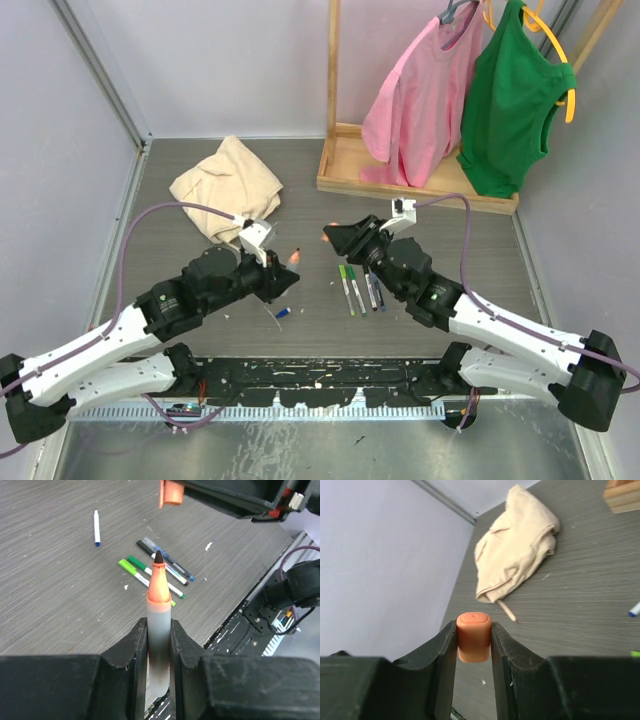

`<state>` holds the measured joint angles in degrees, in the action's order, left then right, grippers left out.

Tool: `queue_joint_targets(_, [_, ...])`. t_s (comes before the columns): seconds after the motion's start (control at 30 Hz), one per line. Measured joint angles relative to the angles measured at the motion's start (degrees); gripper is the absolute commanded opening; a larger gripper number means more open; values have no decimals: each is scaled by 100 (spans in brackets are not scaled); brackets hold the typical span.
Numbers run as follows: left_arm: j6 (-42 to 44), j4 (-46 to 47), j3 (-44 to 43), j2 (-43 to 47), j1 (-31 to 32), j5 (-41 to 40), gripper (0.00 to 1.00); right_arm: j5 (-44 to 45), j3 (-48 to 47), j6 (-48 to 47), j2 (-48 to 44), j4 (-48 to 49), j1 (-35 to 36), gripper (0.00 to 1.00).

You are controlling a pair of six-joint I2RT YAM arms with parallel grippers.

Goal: Insert the pens into the pen caps
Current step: Insert the pen cap onto the pen.

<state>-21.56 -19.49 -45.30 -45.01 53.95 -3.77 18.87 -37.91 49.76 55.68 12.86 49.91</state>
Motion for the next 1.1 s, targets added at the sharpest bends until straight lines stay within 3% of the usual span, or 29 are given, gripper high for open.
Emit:
queue_joint_targets(0.1, [-4, 317, 20, -170, 343, -195, 0, 496, 0, -15, -98, 258, 535, 0])
queue_joint_targets(0.3, [-4, 793, 85, -280, 411, -299, 0, 1370, 0, -160, -101, 874, 1172, 0])
queue_joint_targets(1.1, [24, 944, 122, -269, 415, -457, 0, 2009, -796, -590, 616, 817, 1698, 0])
